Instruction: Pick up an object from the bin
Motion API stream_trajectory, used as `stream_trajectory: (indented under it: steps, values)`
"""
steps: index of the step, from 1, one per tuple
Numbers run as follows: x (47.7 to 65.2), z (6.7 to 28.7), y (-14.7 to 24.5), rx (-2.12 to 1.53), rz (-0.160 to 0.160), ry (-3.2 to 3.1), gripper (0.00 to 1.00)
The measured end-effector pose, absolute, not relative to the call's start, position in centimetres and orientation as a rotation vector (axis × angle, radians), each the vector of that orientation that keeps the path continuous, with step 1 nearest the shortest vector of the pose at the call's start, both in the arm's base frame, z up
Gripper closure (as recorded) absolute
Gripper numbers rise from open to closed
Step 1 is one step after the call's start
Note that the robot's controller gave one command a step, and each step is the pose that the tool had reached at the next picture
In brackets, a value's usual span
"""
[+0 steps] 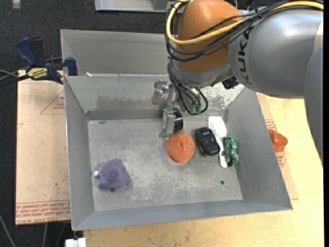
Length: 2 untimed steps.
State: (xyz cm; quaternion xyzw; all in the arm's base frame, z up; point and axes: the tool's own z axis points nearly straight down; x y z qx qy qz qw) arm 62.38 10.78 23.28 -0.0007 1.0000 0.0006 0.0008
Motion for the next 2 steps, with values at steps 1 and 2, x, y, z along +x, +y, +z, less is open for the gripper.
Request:
stream_trajectory:
  steps: [1,2]
  values:
    - [62.2,23.1,10.6,-0.005,0.004,3.135,0.00]
    - [59.3,19.2,7.8,-0.167,-0.007,3.146,0.00]
